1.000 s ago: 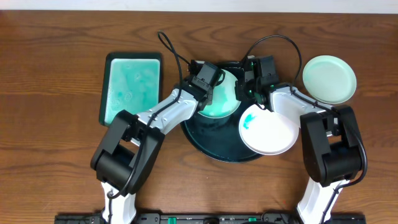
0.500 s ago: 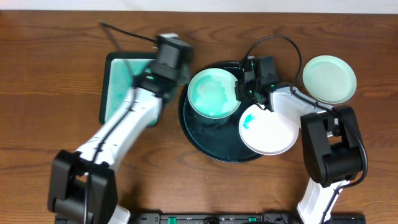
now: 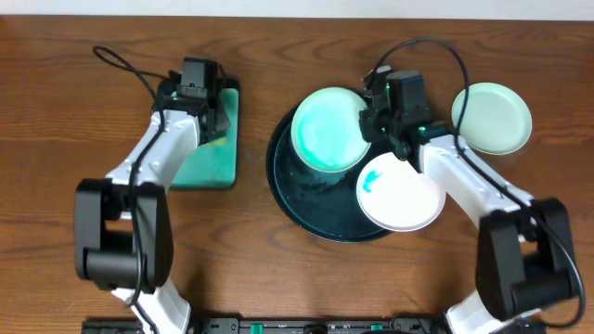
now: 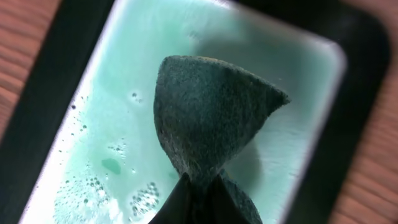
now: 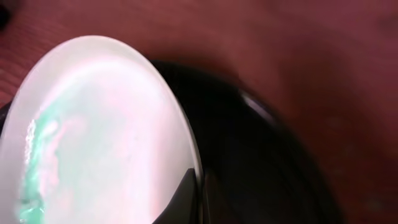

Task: Clean dirty plates on tray and stack at the side
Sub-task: 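Lift the pale green plate with the right gripper and carry it right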

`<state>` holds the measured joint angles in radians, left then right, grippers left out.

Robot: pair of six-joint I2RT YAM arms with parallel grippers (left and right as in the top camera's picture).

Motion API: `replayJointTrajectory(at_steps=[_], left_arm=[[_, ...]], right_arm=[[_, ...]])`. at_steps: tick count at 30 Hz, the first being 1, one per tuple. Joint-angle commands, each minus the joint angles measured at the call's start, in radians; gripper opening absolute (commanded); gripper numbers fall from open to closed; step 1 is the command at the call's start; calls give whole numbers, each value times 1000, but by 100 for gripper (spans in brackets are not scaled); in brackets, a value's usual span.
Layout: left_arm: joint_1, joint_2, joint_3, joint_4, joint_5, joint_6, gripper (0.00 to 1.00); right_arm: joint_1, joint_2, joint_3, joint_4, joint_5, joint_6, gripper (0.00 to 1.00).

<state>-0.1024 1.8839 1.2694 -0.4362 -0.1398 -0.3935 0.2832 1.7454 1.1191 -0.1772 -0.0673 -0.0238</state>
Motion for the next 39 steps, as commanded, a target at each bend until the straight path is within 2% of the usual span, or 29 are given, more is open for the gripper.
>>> replayJointTrajectory(at_steps=[1,4,10,13,16,17,21,24,39], left_arm=[[39,18,-7,11,-2,-12,7],[55,18,-7,11,-2,-11,7],[61,18,-7,11,-2,-11,8],[61,18,-7,10,-2,-11,16],[61,18,-7,10,-2,-11,17],[61,18,-7,10,-2,-11,24],[61,18,-7,11,-2,-11,49],[61,18,-7,11,-2,-11,56],[61,18,-7,10,-2,-11,58]], right_arm=[[29,-71,-2,-14,138,-110,1],[74,-111,-2,-15,303,-193,1],[224,-162,-2,48,629,-469,1],[303,-163,-2,108,778,-638,1],[368,-163,-1,173,891,-795,1],[387,-163,-2,198,919,-840,1],[443,-163,-2,254,970,-997,1],[475,-163,-2,280,997,-1076,1],[517,-163,-1,306,1014,-1238,1]])
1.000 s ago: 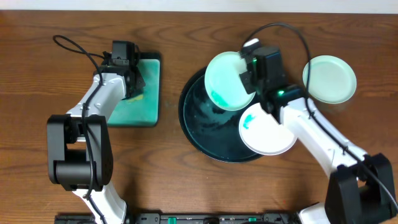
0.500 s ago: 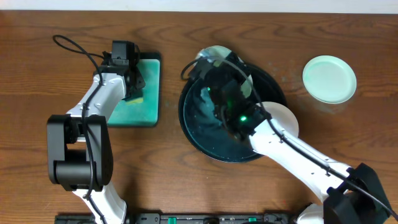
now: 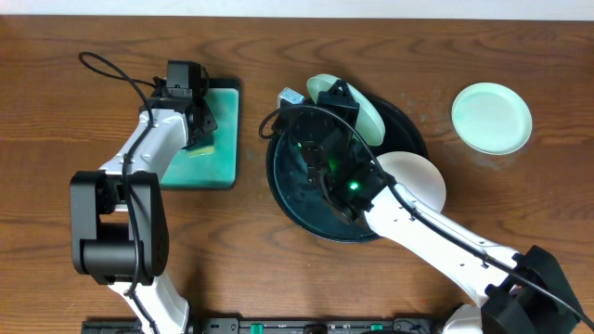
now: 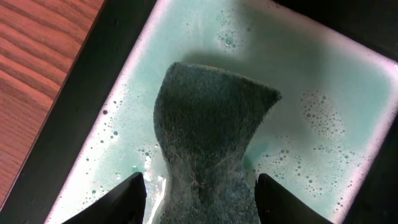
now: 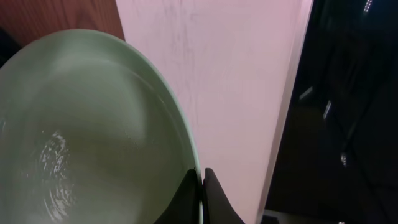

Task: Clean dirty plates on tray and stack at the side
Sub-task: 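Lift the pale green plate with the right gripper and carry it right, then set the plate onto the cleaned plate right of the tray and release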

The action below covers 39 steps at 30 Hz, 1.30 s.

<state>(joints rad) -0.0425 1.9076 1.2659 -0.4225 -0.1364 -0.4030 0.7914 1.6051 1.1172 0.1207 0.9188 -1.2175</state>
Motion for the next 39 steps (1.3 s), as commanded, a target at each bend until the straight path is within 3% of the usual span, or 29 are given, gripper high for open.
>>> replayJointTrajectory(at_steps=[1,7,11,18,24,27,33,39], left_arm=[[1,-5,-3,-3,-5,-2,58],[1,-5,-3,-11,-5,-2,58],[1,-5,-3,-11,-5,-2,58],[1,-5,-3,-11,-5,-2,58],[1,-5,-3,-11,-5,-2,58],[1,-5,-3,-11,-5,-2,59],[1,-5,-3,-19,-5,-2,59],[1,-5,-3,-22,-5,-2,59]], right_arm=[[9,-23,0,8,27,-44,1],[-5,-23,0,21,25,51,1],[-74,-23,0,-24,-65,341,1],[-349,-23,0,-167,-586,966,1],[-698,-21,0,-222,-1126,1303,1],[-866,-15,0,-252,-1244,1394,1],[-1176,-2,0,-354,-1252,1450,1],[-1326,77,-1,-326,-1218,1450,1]])
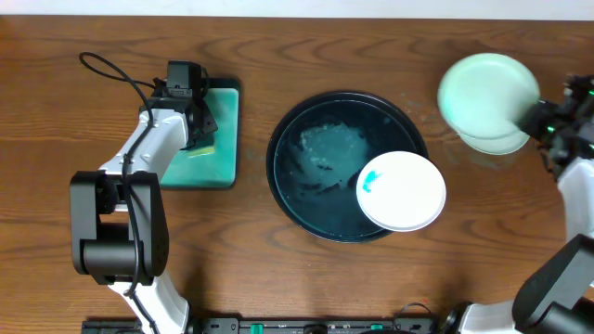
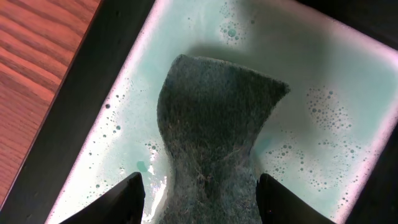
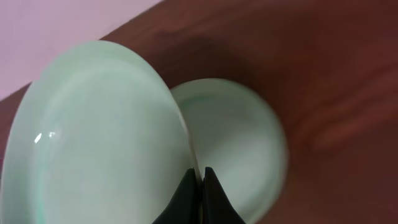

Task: Clean dirty plates on tray and stack at the side
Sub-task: 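Set the plate onto the cleaned plate right of the tray and release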

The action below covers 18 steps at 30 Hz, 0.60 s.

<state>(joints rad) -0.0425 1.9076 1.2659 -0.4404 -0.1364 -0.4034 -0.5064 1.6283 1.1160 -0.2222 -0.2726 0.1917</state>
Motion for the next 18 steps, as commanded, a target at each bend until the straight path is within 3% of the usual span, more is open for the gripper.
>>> replayJointTrajectory(at_steps=[1,5,6,8,12,18], left_arm=[[1,-5,-3,-4,-5,-2,59],[1,-5,-3,-5,-5,-2,59],[1,-5,-3,-8,-5,-2,59],[1,-5,-3,-11,-5,-2,59],[1,-5,-3,-16,-5,-2,59],[1,-5,-3,-16,-5,-2,63]], right_arm=[[-33,70,0,27,-23,41,1],[-34,169,0,82,-2,59,1],[-34,187,0,93,11,73,4],[-34,219,0,117,18,84,20],[-34,218,2,114,17,76,38],[-9,93,2,-15,6,37,44]])
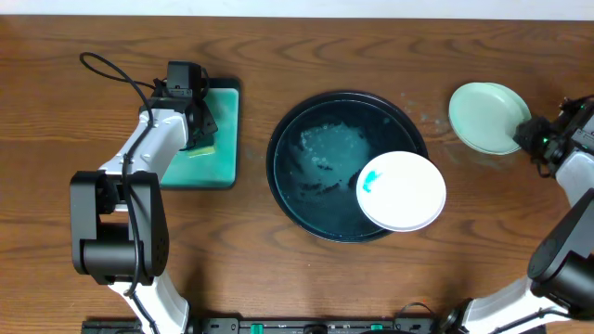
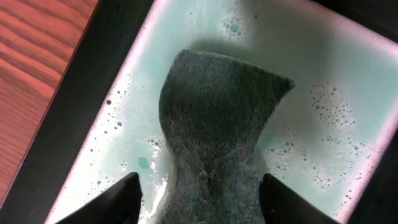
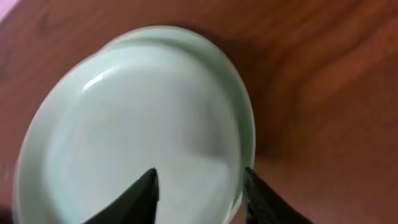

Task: Clean dirty plates on tray and stack at the side
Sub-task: 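Set the plate onto the cleaned plate right of the tray and release, then grip the white plate rim with the right gripper and drag it onto the tray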

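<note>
A white plate [image 1: 401, 190] with a blue-green smear lies on the right part of the round black tray [image 1: 316, 167]. Two mint plates [image 1: 484, 117] sit stacked on the table at the far right, also filling the right wrist view [image 3: 137, 118]. My right gripper [image 3: 200, 199] stands open at the stack's near edge, holding nothing. The dark sponge [image 2: 217, 130] lies in the soapy green tray [image 1: 221, 158]. My left gripper [image 2: 202, 205] is open with a finger on each side of the sponge.
Wet foam smears show on the black tray's floor. A few droplets mark the wood between the tray and the mint stack. The table's far edge runs just behind both arms.
My right gripper was shut on the rim of a mint plate tilted over the other mint plate. It is now open and the plate lies flat on that one. The left arm has not moved.
My left gripper was shut on the sponge over the soapy tray, my right shut on a mint plate's rim at the black tray. Then the left was open with the sponge lying in the tray, the plate held raised. The plate then reached the side plate and now rests there.
</note>
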`<state>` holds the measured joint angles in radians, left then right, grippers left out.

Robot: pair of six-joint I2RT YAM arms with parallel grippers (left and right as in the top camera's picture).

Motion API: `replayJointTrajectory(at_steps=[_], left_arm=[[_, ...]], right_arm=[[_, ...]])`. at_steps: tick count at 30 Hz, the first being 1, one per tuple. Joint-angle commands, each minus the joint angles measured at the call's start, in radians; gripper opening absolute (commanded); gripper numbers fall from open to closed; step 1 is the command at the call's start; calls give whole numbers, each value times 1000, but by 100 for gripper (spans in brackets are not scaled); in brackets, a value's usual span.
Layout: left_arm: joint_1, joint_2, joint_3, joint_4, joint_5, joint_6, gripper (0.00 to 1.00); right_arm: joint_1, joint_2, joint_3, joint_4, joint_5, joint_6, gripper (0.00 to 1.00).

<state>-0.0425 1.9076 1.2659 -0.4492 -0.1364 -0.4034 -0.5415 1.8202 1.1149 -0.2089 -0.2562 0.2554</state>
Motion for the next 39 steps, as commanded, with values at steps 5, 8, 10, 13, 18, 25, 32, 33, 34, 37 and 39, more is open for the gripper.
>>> replayJointTrajectory(at_steps=[5,8,10,13,18,25,32,33,34,37,39], left_arm=[[1,-5,-3,-6,-5,-2,63],[1,-5,-3,-7,-5,-2,63],[1,-5,-3,-7,-5,-2,63],[1,-5,-3,-7,-5,-2,64],[1,-5,-3,-8,-5,-2,64],[1,-5,-3,-15,-5,-2,64],[1,-5,-3,-18,-5,-2,64],[1,-5,-3,-18,-5,-2,64],[1,-5,-3,-18,-5,-2,64],[1,-5,-3,-18,-5,-2,64],[1,-5,-3,-18,-5,-2,64]], right_arm=[[84,-255,3,-228,-7,-69,56],[135,-327,3,-357,-13,-70,64],[179,-350,3,-444,-40,-70,66],[249,-348,0,-572,-70,-66,61],[368,-344,-16,-797,74,12,75],[430,-344,-74,-877,225,166,96],[439,-344,-212,-733,84,201,92],[439,-344,-227,-708,53,201,90],[439,-344,-244,-680,24,201,87],[439,-344,-285,-616,15,220,80],[441,-344,-300,-594,15,239,76]])
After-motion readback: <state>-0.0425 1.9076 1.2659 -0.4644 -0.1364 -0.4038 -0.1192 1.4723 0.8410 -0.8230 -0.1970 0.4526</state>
